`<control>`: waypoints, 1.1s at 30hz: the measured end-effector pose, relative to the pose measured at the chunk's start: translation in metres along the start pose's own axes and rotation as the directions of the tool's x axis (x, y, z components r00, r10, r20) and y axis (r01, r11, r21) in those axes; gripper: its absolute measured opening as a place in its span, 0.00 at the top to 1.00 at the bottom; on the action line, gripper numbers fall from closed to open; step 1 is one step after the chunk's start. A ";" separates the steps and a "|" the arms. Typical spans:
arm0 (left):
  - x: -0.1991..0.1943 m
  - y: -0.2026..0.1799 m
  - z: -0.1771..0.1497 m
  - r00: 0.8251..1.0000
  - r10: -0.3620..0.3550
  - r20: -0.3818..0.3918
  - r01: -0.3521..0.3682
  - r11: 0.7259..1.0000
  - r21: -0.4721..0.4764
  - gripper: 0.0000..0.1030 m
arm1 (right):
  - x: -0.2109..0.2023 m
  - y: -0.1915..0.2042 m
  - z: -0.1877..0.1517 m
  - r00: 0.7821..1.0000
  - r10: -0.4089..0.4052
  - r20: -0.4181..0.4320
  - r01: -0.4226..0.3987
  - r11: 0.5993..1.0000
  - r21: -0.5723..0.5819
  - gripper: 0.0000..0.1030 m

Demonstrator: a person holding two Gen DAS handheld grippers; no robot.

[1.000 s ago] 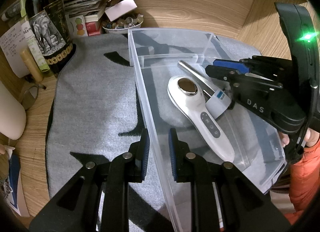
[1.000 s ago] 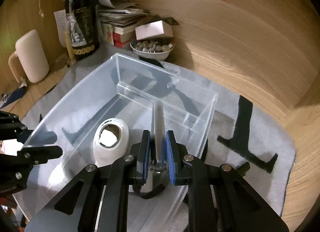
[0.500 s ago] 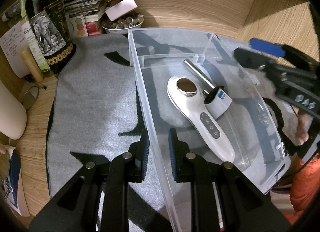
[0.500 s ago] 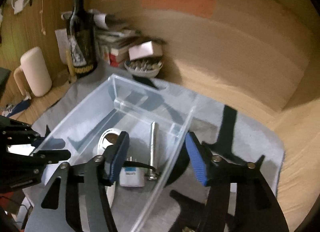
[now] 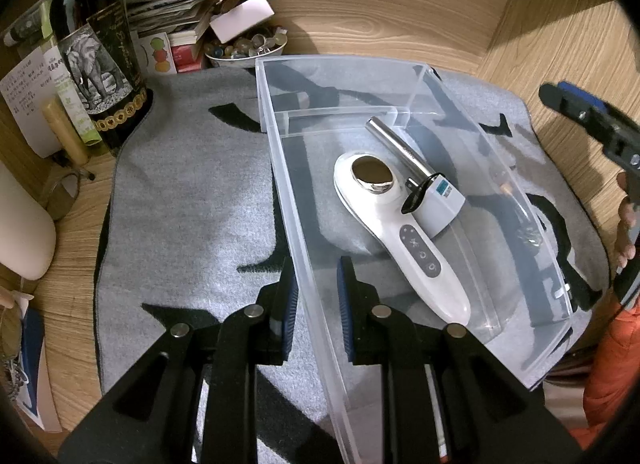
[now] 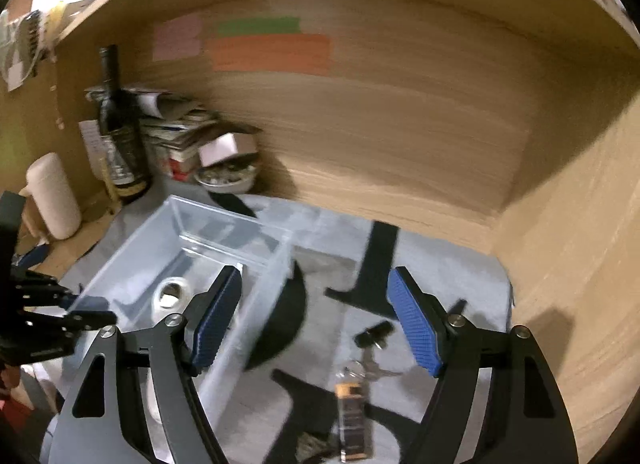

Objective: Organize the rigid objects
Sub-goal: 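Grasp the black USB stick with attached keys using the right gripper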

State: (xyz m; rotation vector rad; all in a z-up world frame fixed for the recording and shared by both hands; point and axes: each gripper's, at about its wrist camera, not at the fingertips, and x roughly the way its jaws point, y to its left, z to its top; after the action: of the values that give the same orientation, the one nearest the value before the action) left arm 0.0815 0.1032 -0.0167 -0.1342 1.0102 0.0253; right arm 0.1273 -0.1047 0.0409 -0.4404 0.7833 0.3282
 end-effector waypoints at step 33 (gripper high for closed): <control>-0.002 0.002 0.000 1.000 -0.016 0.003 0.016 1.000 -0.005 0.83 | 0.112 -0.039 -0.044 0.952 -0.051 -0.302 0.065 0.997 0.035 0.64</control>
State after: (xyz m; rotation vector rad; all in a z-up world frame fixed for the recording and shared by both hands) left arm 0.0805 0.1052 -0.0151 -0.1467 1.0058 0.0133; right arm 0.1928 -0.1468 -0.0587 -0.4765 1.0711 0.1892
